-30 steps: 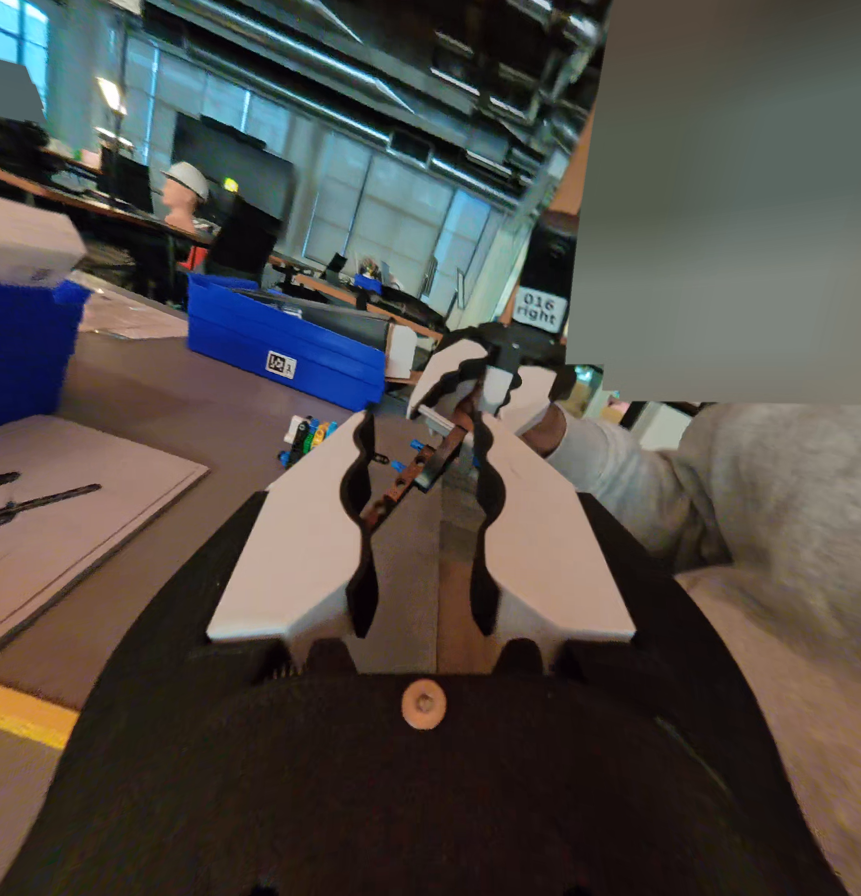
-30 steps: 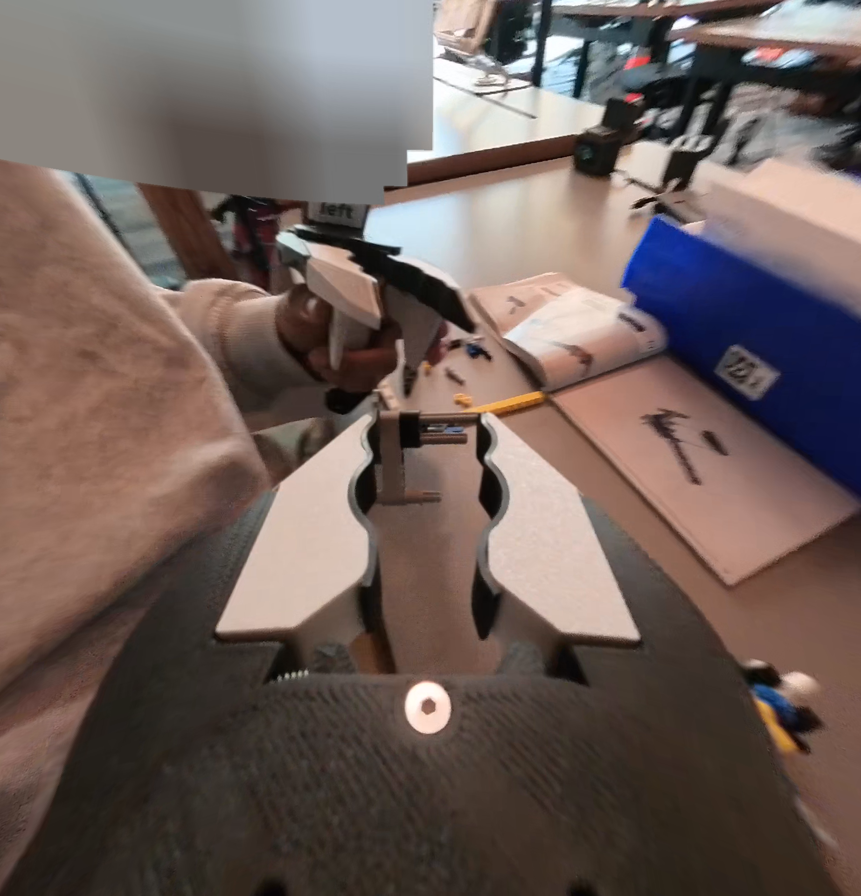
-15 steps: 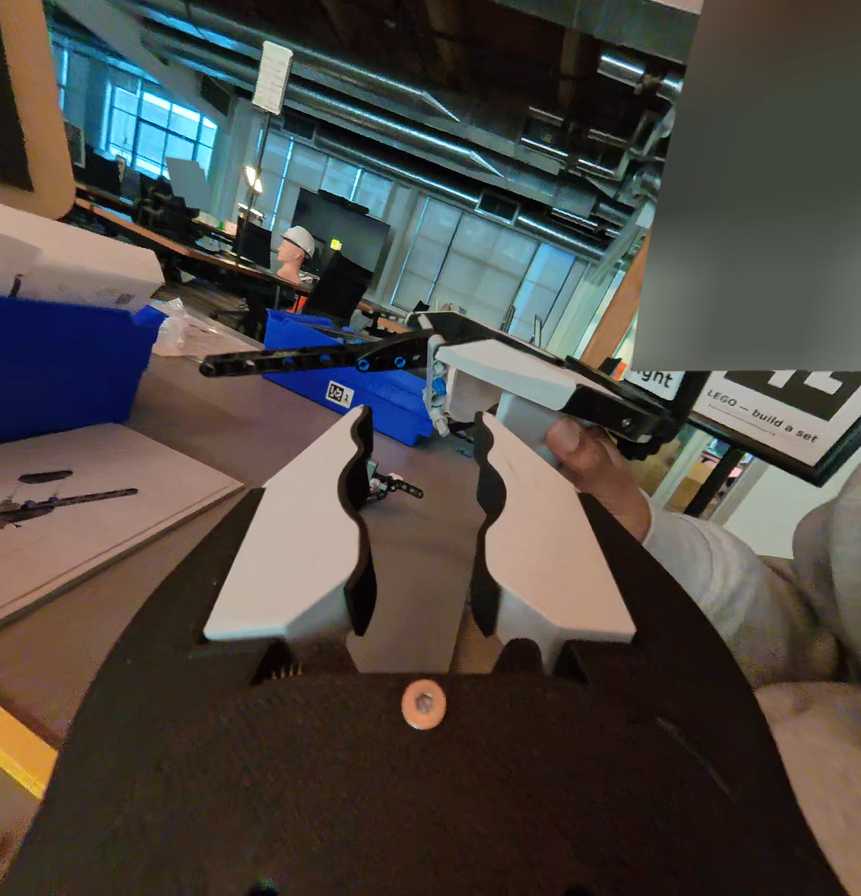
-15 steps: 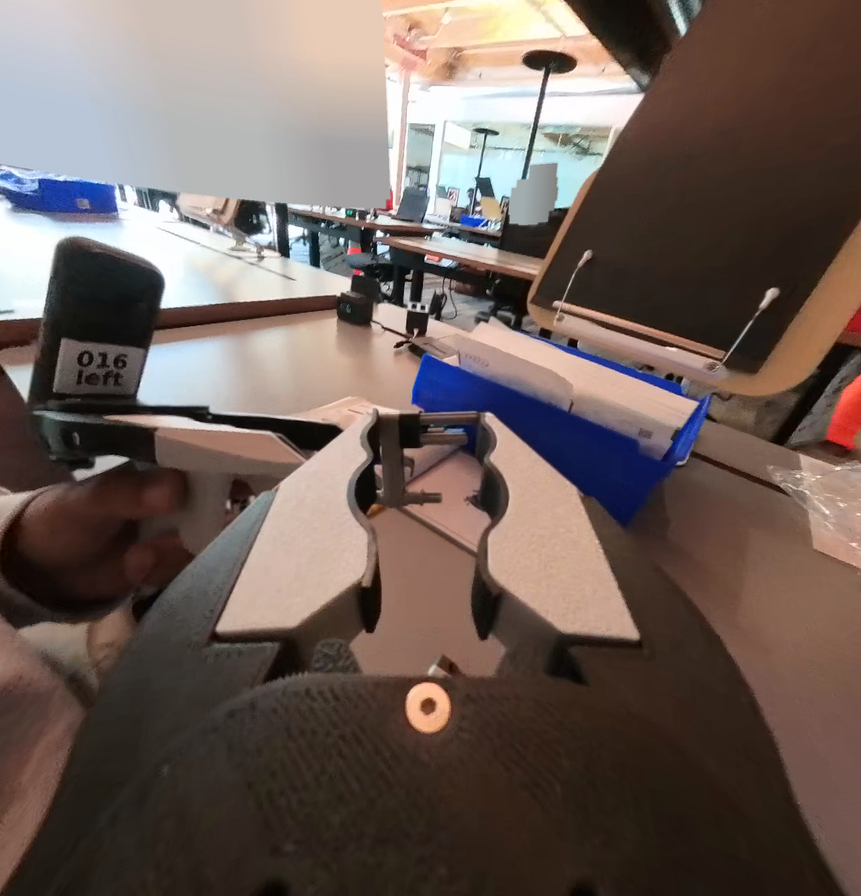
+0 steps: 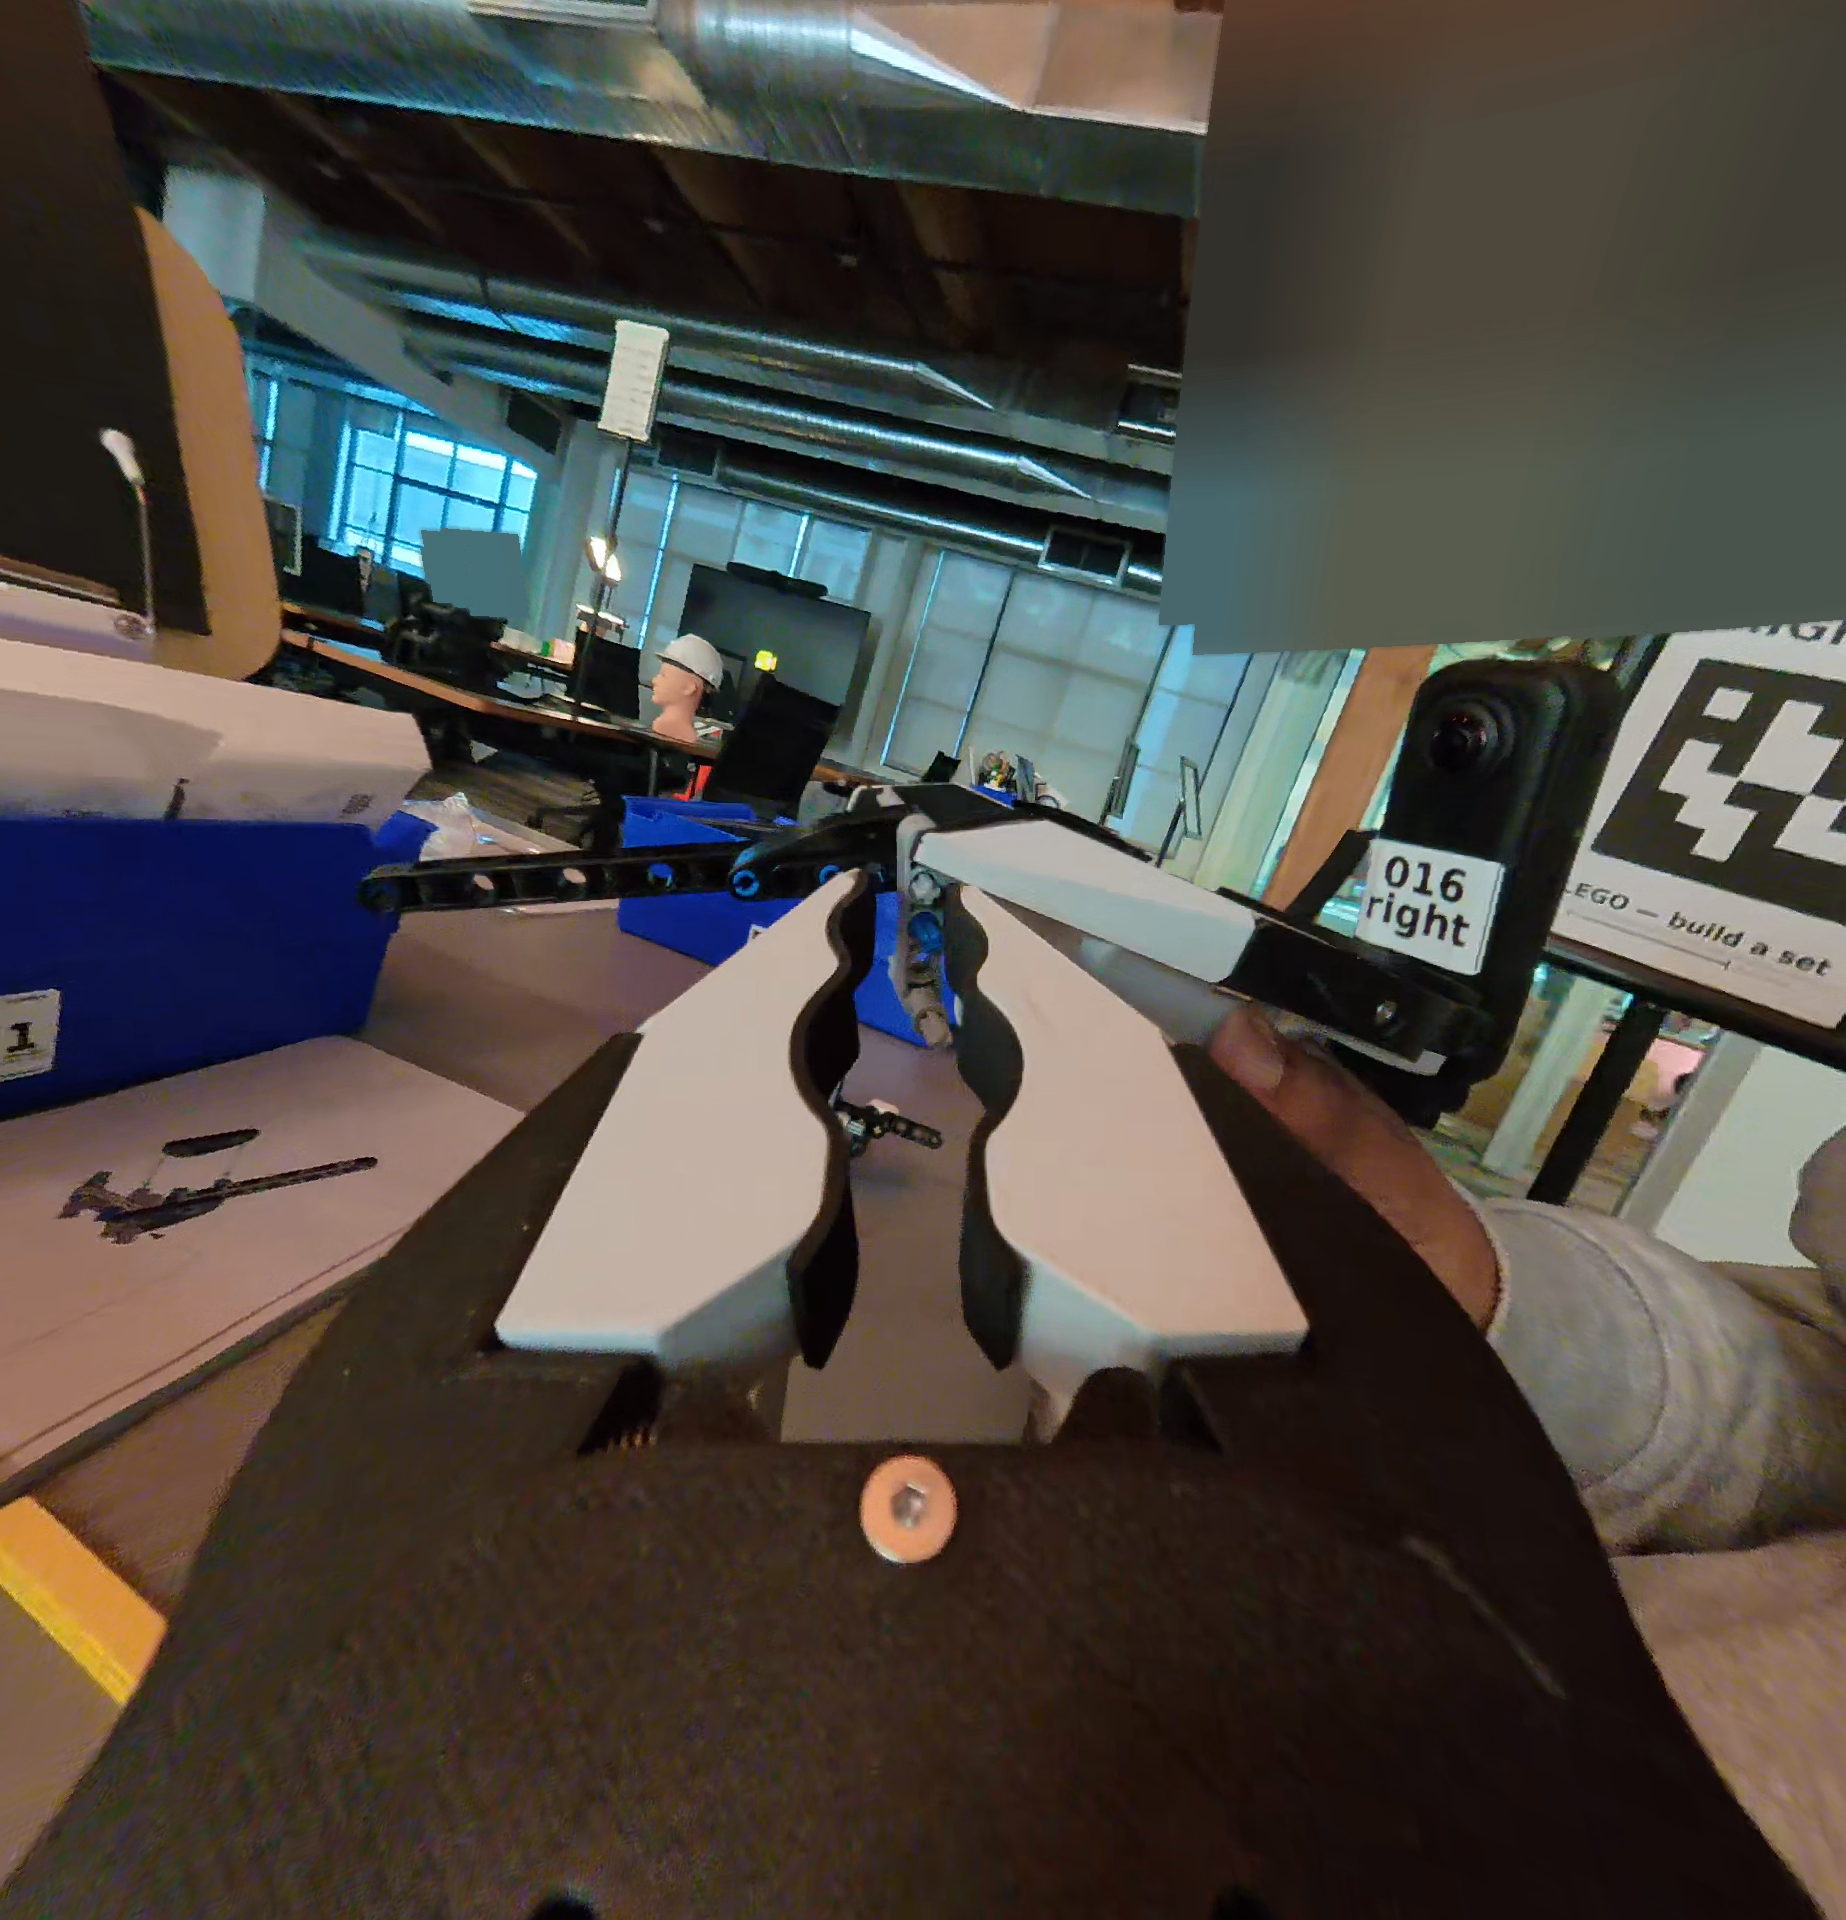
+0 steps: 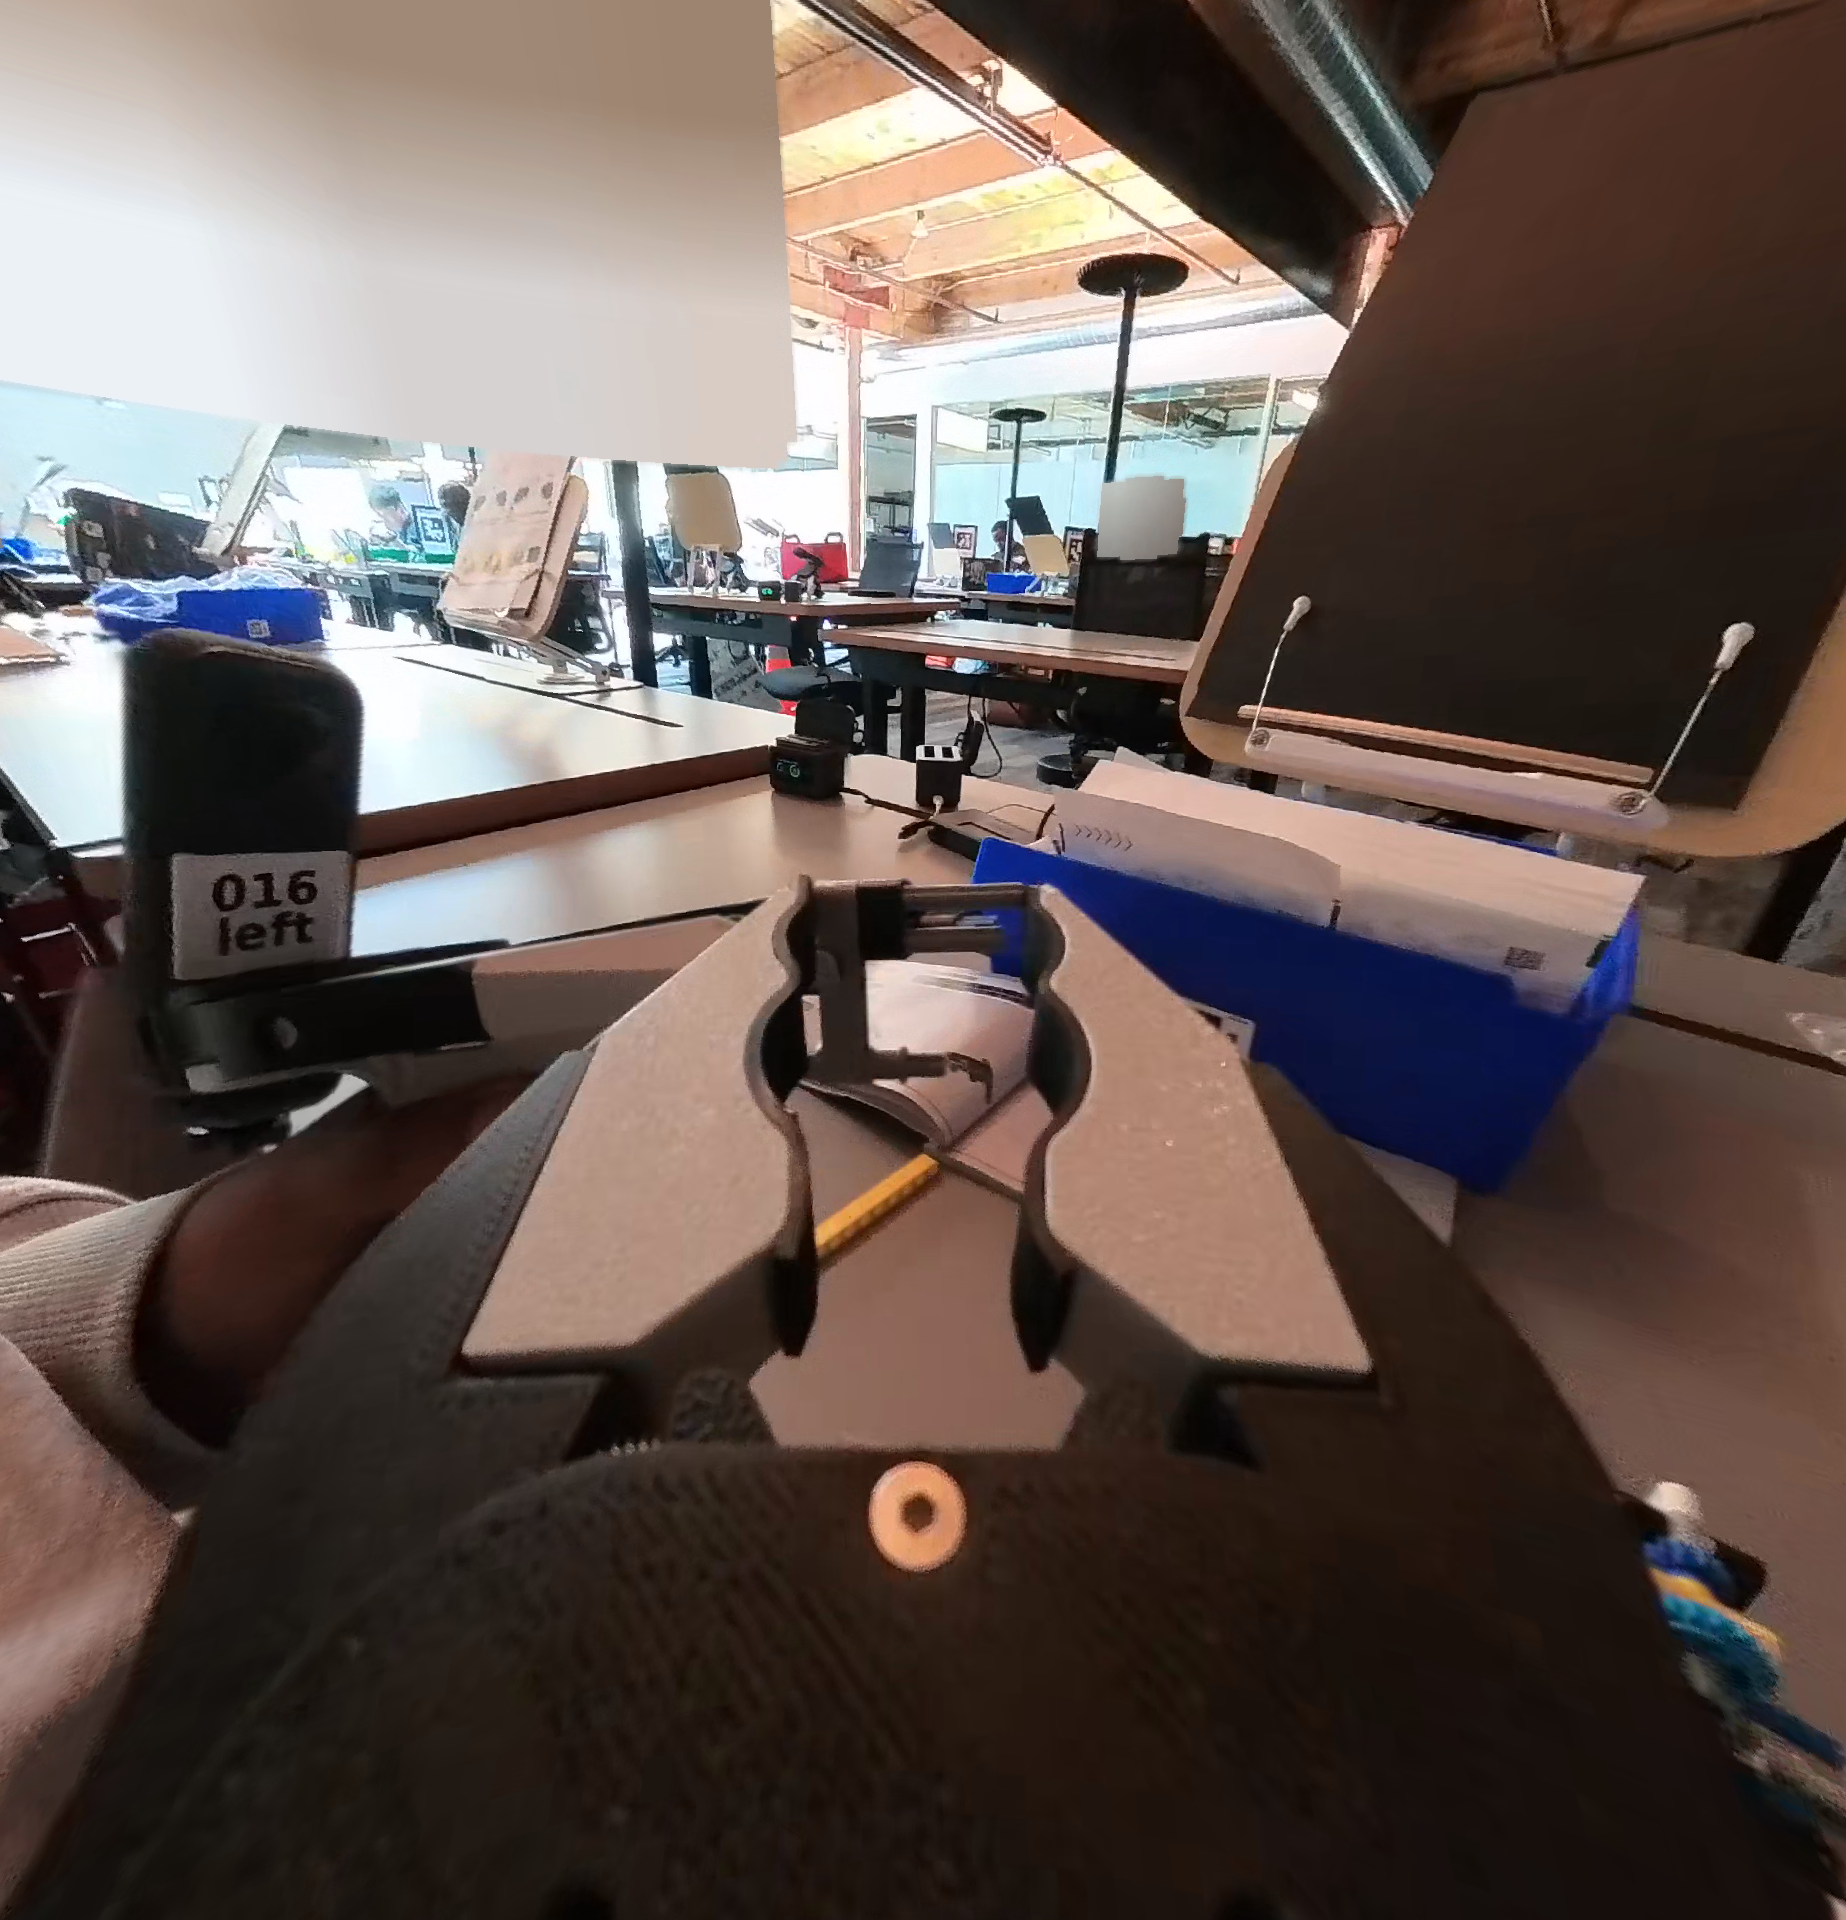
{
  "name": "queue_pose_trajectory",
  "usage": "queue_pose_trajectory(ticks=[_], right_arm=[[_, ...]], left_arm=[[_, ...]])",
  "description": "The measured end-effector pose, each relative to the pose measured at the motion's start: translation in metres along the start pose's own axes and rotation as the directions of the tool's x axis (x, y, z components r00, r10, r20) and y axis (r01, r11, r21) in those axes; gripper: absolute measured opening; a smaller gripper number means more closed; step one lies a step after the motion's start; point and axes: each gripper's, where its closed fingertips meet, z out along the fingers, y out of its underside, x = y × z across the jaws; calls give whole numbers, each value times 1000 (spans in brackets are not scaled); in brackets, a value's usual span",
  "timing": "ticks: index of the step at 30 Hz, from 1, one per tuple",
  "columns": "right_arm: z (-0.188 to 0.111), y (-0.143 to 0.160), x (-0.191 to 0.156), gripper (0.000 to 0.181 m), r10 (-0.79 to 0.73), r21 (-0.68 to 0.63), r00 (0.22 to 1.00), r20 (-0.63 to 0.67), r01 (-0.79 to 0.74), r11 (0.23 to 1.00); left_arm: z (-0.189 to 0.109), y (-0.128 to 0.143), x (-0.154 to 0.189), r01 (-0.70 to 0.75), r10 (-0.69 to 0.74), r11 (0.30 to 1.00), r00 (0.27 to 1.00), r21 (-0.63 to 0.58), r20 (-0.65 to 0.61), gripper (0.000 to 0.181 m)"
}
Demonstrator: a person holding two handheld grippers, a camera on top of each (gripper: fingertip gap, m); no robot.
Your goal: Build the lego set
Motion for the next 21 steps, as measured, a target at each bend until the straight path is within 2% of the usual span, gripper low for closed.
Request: queue_pose_trajectory(ticks=[8, 14, 18, 21], right_arm=[[-3, 3, -1, 38, 34, -6, 999, 39, -33, 999], [-12, 0, -7, 41, 104, -27, 978, 179, -101, 995], [-21, -7, 1, 43, 152, -35, 958, 245, -148, 988], [-26, -12, 8, 32, 198, -72, 928, 315, -185, 980]], left_arm=[[-2, 0, 2, 35, -35, 999, 998, -7, -48, 3], [-6, -4, 0, 121, -120, 993, 986, 1, -113, 3], [-9, -6, 1, 178, -175, 984, 969, 1, -177, 2], [-11, -5, 6, 194, -196, 980, 950, -30, -245, 3]])
